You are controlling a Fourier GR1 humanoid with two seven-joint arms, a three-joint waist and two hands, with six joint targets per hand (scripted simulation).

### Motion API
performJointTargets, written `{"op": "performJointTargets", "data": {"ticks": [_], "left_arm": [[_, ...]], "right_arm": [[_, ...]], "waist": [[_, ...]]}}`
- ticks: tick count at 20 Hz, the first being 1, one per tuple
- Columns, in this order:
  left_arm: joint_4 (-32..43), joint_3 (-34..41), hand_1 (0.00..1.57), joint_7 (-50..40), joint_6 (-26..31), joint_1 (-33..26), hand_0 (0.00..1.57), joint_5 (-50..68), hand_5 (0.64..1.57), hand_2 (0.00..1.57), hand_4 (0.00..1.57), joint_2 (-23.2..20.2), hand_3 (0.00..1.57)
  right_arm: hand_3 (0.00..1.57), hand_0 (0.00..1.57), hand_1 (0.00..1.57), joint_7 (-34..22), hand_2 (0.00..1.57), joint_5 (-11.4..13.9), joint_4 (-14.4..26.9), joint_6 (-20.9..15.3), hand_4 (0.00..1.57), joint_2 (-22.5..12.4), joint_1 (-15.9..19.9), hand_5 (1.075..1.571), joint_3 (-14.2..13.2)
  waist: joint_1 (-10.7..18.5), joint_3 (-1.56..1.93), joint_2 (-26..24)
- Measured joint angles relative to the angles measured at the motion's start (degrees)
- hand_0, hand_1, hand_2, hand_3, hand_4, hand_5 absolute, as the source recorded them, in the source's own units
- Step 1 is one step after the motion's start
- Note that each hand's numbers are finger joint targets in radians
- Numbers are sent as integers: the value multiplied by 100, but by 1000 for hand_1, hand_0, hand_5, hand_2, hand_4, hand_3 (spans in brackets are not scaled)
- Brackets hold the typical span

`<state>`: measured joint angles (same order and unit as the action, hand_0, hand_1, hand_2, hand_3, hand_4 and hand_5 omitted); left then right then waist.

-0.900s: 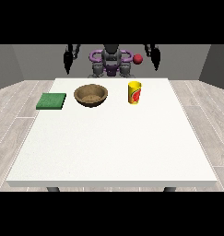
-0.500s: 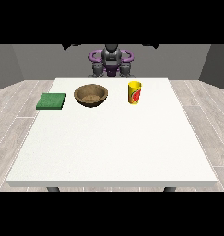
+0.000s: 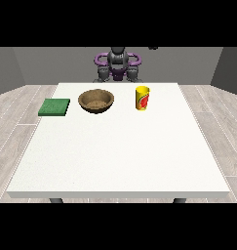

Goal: Pick the cup and pour the ball into the bowl, then pick the bowl and place it on the pad

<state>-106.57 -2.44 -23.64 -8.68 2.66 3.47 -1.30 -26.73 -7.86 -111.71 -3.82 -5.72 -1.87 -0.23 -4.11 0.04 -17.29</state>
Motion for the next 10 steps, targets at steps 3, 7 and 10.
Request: {"op": "performJointTargets", "data": {"ticks": [3,7,10], "left_arm": [[-5,-143,0,209,-121,292,0,-140,1555,0,609,59,0],[346,-88,0,778,-224,805,0,-305,1526,0,548,71,0],[654,27,0,1486,-161,960,0,-390,1507,0,566,14,0]], "right_arm": [[0,0,0,250,0,165,-53,-92,716,73,177,1540,17],[87,0,0,888,0,156,124,-8,712,152,487,1545,-36],[0,0,0,1428,0,119,327,112,683,185,618,1539,-101]], "waist": [[39,-2,544],[-25,-3,1423],[-40,-3,2041]]}}
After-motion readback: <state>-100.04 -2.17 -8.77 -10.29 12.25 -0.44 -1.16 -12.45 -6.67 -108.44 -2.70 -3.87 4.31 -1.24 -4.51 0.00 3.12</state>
